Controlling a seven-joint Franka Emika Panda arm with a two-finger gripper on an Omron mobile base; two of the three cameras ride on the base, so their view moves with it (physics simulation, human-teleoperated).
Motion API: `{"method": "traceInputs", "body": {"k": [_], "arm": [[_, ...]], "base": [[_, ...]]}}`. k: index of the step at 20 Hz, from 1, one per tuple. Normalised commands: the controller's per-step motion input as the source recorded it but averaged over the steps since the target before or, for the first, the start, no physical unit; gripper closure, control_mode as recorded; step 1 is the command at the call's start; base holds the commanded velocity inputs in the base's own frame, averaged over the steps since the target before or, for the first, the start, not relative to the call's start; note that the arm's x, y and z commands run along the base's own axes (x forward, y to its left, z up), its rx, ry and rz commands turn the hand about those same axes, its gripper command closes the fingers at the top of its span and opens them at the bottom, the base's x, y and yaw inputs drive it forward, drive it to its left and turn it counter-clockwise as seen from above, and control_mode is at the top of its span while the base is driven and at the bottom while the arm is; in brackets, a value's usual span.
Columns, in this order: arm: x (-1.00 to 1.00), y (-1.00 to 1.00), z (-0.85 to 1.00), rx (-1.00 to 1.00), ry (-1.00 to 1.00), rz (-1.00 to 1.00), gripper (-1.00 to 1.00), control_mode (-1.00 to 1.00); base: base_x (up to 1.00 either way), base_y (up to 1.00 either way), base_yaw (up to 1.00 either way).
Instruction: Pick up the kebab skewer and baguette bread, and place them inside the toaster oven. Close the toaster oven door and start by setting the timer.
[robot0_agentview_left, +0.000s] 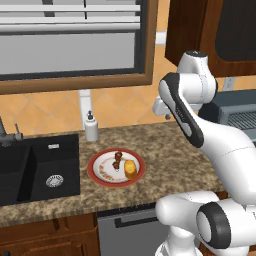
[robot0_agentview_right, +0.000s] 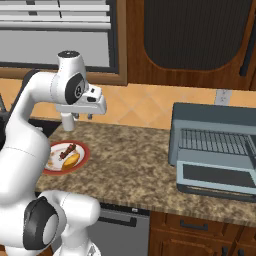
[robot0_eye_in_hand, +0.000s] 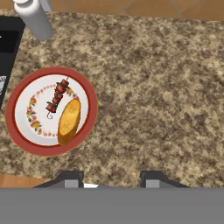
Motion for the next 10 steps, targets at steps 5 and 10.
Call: {"method": "traceInputs", "body": {"k": [5, 10], "arm": [[0.00, 0.00, 0.00, 0.00, 0.00, 0.00, -1.00, 1.00], [0.00, 0.00, 0.00, 0.00, 0.00, 0.00, -1.00, 1.00]], "base": [[0.00, 0.00, 0.00], [0.01, -0.04, 0.00]]}}
